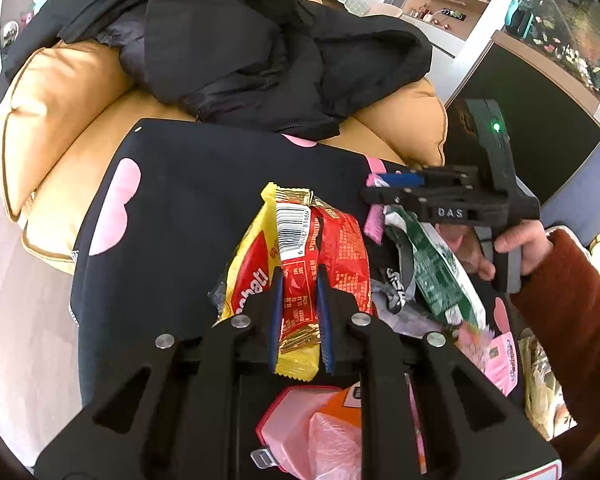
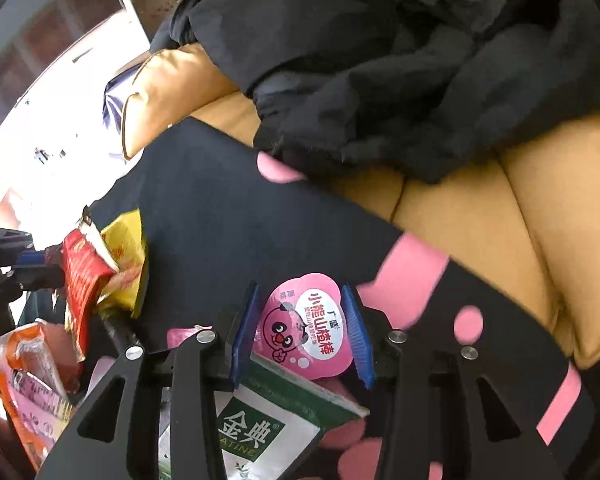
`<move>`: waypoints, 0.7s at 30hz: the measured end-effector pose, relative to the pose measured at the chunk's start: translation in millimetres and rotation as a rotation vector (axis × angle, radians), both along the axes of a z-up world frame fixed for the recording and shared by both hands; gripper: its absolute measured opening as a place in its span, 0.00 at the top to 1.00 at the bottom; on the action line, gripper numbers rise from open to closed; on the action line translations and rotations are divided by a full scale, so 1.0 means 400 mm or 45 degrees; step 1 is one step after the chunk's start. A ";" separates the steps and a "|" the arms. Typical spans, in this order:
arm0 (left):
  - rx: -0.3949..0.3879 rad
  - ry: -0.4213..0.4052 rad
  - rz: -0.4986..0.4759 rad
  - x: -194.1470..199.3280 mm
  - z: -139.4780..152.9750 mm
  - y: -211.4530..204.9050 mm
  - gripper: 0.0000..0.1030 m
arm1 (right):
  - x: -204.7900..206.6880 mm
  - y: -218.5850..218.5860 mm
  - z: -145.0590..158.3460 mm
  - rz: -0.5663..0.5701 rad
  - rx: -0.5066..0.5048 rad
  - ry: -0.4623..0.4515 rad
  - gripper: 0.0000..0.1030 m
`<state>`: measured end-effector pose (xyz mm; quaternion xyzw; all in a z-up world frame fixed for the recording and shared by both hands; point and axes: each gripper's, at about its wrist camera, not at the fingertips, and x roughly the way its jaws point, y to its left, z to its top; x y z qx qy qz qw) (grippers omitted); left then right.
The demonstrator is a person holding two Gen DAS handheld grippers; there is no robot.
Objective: Collect trash
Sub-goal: 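Carry both wrappers to the wastebasket and open both grippers over it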
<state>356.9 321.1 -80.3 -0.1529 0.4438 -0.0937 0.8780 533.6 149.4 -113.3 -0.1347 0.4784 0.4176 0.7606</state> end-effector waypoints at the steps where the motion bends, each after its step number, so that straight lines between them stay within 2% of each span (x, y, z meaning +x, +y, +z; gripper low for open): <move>1: -0.005 -0.002 0.001 -0.005 0.002 -0.001 0.86 | -0.010 -0.005 0.000 0.005 -0.016 0.004 0.60; 4: -0.006 -0.014 0.003 -0.022 0.009 -0.008 0.86 | -0.048 -0.023 0.000 0.004 -0.048 -0.019 0.60; 10: 0.001 -0.041 0.007 -0.059 0.028 -0.033 0.86 | -0.158 -0.067 0.028 -0.067 -0.100 -0.210 0.64; 17: 0.039 -0.167 0.029 -0.124 0.129 -0.059 0.86 | -0.281 -0.150 0.203 -0.159 0.006 -0.434 0.65; 21: 0.038 -0.233 0.039 -0.168 0.182 -0.079 0.86 | -0.332 -0.202 0.289 -0.246 0.075 -0.495 0.65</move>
